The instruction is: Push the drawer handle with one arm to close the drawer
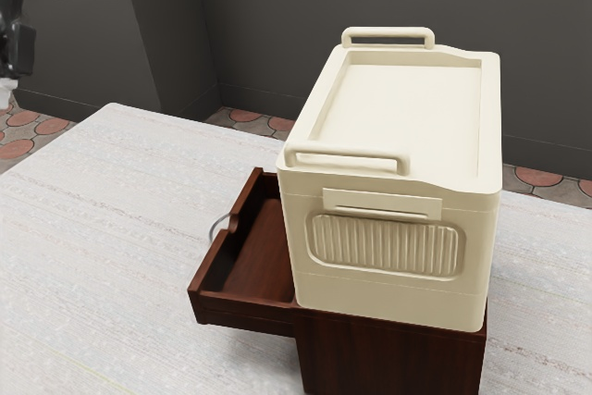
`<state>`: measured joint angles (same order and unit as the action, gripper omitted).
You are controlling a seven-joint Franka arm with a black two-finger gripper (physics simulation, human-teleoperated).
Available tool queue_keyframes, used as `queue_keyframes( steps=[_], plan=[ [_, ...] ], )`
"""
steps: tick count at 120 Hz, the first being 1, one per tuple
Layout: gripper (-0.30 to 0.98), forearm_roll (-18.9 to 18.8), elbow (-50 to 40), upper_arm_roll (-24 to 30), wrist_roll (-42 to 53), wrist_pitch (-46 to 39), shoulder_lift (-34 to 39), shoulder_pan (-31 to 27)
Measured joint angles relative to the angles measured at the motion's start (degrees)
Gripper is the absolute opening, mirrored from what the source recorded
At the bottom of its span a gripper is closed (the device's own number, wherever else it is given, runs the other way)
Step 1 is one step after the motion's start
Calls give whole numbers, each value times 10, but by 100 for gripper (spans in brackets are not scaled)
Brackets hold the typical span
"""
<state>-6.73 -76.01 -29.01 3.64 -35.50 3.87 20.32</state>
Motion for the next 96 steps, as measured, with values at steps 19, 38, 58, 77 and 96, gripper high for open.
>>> queue_keyframes(
  steps=[19, 38, 58, 77, 96],
  plan=[
    [69, -28, -86, -37, 38, -248, 4, -136],
    [64, -34, 39, 2, 68, -344, 7, -91],
    [27, -33, 36, 13, 113, -397, -26, -39],
    [5, -36, -14, 14, 153, -429, -5, 4],
    [-4, -62, -177, 18, 184, -483, 88, -35]
  ],
)
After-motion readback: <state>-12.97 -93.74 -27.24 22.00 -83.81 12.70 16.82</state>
